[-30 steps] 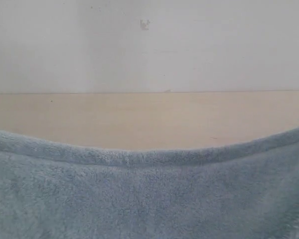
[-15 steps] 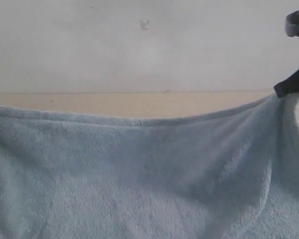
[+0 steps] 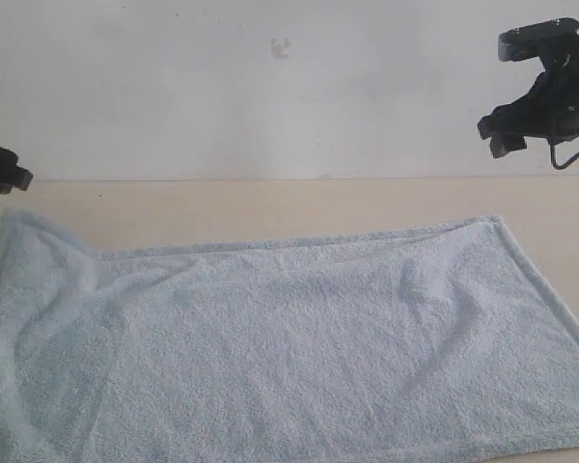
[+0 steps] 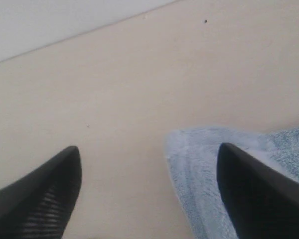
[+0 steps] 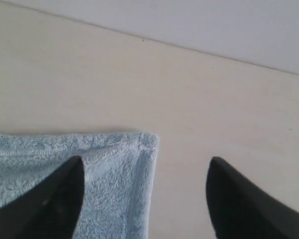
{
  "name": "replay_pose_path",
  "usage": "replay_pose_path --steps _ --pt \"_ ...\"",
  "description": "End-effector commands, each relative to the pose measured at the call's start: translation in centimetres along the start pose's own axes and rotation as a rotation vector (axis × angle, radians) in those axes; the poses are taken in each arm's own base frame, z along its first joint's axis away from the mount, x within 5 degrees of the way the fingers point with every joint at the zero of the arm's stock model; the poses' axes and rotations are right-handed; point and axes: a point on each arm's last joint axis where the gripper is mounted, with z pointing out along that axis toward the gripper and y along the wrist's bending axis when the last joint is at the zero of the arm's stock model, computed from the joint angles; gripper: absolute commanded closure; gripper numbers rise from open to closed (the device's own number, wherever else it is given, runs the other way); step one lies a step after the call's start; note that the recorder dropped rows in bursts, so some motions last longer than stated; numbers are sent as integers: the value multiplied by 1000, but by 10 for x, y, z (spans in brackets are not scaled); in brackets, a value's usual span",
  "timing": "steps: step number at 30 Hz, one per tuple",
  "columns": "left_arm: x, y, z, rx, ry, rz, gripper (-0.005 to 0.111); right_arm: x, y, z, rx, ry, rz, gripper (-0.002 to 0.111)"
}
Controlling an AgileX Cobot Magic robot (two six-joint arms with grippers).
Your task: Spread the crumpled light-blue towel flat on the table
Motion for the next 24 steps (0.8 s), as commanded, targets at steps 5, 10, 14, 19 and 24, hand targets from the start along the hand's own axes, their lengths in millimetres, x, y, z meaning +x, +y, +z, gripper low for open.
replay_pose_path --steps 5,10,14,19,24 --pt "-5 14 -34 -47 12 -78 54 -7 -25 -39 19 -1 34 87" --pt "22 5 -51 22 72 -154 88 23 -22 -59 -66 49 105 108" --pt "64 -12 -67 98 124 -173 103 67 -7 -80 -75 50 126 108" --pt "101 -27 -79 160 195 -270 103 126 11 -74 -112 170 173 108" --pt "131 -38 -77 181 291 -274 103 161 33 -81 -219 197 361 108"
